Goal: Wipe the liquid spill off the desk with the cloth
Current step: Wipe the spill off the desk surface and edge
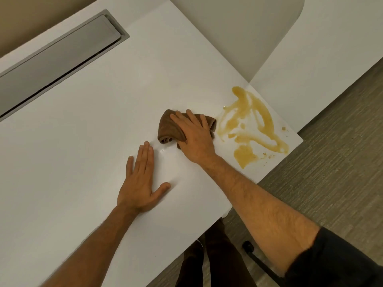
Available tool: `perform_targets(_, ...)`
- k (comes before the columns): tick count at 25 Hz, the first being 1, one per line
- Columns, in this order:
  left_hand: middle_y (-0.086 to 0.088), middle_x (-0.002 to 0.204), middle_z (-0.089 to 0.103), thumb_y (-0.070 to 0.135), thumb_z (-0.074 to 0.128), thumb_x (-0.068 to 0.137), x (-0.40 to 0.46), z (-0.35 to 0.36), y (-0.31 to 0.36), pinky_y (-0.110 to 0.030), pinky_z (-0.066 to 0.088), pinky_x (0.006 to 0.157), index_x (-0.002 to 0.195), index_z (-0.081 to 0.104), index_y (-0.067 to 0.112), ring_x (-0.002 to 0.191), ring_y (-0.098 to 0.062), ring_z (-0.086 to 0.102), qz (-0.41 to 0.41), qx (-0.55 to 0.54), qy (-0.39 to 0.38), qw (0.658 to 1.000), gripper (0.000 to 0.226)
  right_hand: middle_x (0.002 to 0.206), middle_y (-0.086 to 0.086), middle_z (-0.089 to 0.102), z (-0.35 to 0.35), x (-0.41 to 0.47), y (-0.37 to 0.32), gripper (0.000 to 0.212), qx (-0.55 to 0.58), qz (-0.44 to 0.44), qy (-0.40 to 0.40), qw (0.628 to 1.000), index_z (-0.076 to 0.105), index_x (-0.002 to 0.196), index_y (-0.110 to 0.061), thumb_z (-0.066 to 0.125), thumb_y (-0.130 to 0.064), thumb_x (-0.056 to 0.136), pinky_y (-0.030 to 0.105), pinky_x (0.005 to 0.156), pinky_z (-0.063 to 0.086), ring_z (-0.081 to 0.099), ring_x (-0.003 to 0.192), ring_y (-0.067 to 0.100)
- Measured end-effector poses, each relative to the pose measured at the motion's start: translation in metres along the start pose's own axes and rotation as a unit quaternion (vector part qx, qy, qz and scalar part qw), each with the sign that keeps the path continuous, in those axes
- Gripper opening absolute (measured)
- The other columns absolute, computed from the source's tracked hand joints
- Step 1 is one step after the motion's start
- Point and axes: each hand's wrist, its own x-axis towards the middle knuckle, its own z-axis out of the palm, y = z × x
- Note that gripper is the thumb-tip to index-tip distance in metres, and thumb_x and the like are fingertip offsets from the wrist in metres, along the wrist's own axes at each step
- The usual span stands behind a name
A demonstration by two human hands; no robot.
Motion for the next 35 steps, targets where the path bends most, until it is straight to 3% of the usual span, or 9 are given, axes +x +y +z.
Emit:
perform_targets(5, -0.007, 0.177, -0.011, 0.079, 0.025, 0.097, 0.000, -0.002, 0.000, -0.037, -0.008, 0.132, 0.167, -0.009, 0.010, 0.164, -0.021, -0.008, 0.006, -0.066, 0.022, 0.998, 0.104, 0.158, 0.002, 0.045, 0.014, -0.045, -0.008, 0.072, 0.027, -0.097, -0.053, 0.994, 0.047, 0.151, -0.021, 0.074, -0.021, 0.084, 0.055, 0.120, 0.014, 0.034, 0.149, 0.032)
perform_targets(8, -0.007, 0.177, -0.004, 0.086, 0.024, 0.092, -0.004, -0.003, 0.001, -0.034, -0.010, 0.131, 0.167, -0.010, 0.013, 0.164, -0.014, -0.010, 0.006, -0.061, 0.019, 0.998, 0.110, 0.157, 0.001, 0.047, 0.023, -0.081, -0.012, 0.061, 0.025, -0.130, -0.049, 0.990, 0.049, 0.150, -0.023, 0.061, -0.030, 0.091, 0.057, 0.120, 0.017, 0.036, 0.148, 0.032)
perform_targets(14, 0.002, 0.177, -0.014, 0.102, 0.033, 0.072, -0.005, -0.005, -0.002, -0.049, -0.010, 0.131, 0.166, -0.016, 0.018, 0.163, -0.023, -0.016, 0.037, 0.009, -0.026, 0.999, 0.136, 0.159, 0.001, 0.044, 0.026, -0.144, -0.010, 0.067, -0.019, -0.083, -0.022, 0.996, 0.042, 0.153, -0.024, 0.058, -0.037, 0.089, 0.055, 0.119, 0.014, 0.034, 0.147, 0.031)
perform_targets(17, -0.002, 0.177, -0.014, 0.104, 0.034, 0.068, -0.007, -0.004, -0.002, -0.058, -0.004, 0.130, 0.168, -0.011, 0.015, 0.163, -0.027, -0.017, 0.034, 0.050, -0.042, 0.997, 0.140, 0.154, 0.002, 0.050, 0.022, -0.169, -0.007, 0.074, -0.034, -0.062, -0.012, 0.997, 0.047, 0.151, -0.022, 0.077, -0.032, 0.083, 0.054, 0.115, 0.032, 0.045, 0.141, 0.030)
perform_targets(22, -0.003, 0.177, -0.016, 0.103, 0.026, 0.073, -0.006, -0.005, 0.003, -0.053, -0.011, 0.129, 0.168, -0.010, 0.021, 0.162, -0.028, -0.021, 0.031, 0.093, -0.046, 0.994, 0.131, 0.138, 0.006, 0.065, -0.004, -0.209, 0.006, 0.068, 0.019, 0.002, 0.056, 0.998, 0.063, 0.137, -0.017, 0.083, -0.014, 0.073, 0.049, 0.097, 0.054, 0.065, 0.119, 0.028)
perform_targets(25, -0.001, 0.176, -0.020, 0.100, 0.028, 0.076, -0.007, -0.002, 0.006, -0.057, -0.007, 0.129, 0.168, -0.009, 0.026, 0.161, -0.029, -0.022, 0.023, 0.107, -0.042, 0.993, 0.124, 0.143, 0.002, 0.061, -0.027, -0.229, 0.013, 0.078, 0.142, 0.105, 0.102, 0.979, 0.054, 0.144, -0.024, 0.083, -0.011, 0.073, 0.046, 0.102, 0.053, 0.057, 0.126, 0.014)
perform_targets(28, -0.001, 0.176, -0.022, 0.099, 0.027, 0.077, -0.005, -0.002, 0.010, -0.057, -0.007, 0.129, 0.168, -0.009, 0.027, 0.161, -0.029, -0.023, 0.017, 0.111, -0.045, 0.993, 0.122, 0.146, 0.001, 0.058, -0.049, -0.222, 0.034, 0.084, 0.120, 0.149, 0.185, 0.964, 0.048, 0.147, -0.027, 0.086, -0.013, 0.074, 0.042, 0.104, 0.048, 0.052, 0.131, 0.012)
perform_targets(33, 0.000, 0.175, -0.023, 0.098, 0.028, 0.077, -0.009, -0.002, 0.011, -0.057, -0.007, 0.129, 0.168, -0.010, 0.027, 0.160, -0.027, -0.025, 0.016, 0.120, -0.050, 0.991, 0.121, 0.158, 0.009, 0.044, -0.035, -0.210, 0.048, 0.080, -0.063, 0.180, 0.043, 0.981, 0.040, 0.154, -0.017, 0.077, -0.031, 0.085, 0.050, 0.119, 0.034, 0.040, 0.144, 0.032)
perform_targets(35, 0.000, 0.175, -0.023, 0.097, 0.029, 0.078, -0.008, -0.002, 0.013, -0.057, -0.007, 0.129, 0.168, -0.010, 0.028, 0.160, -0.028, -0.025, 0.016, 0.121, -0.055, 0.991, 0.121, 0.158, 0.012, 0.043, -0.023, -0.215, 0.047, 0.085, -0.110, 0.174, 0.042, 0.978, 0.037, 0.155, -0.013, 0.078, -0.037, 0.084, 0.047, 0.122, 0.024, 0.038, 0.146, 0.036)
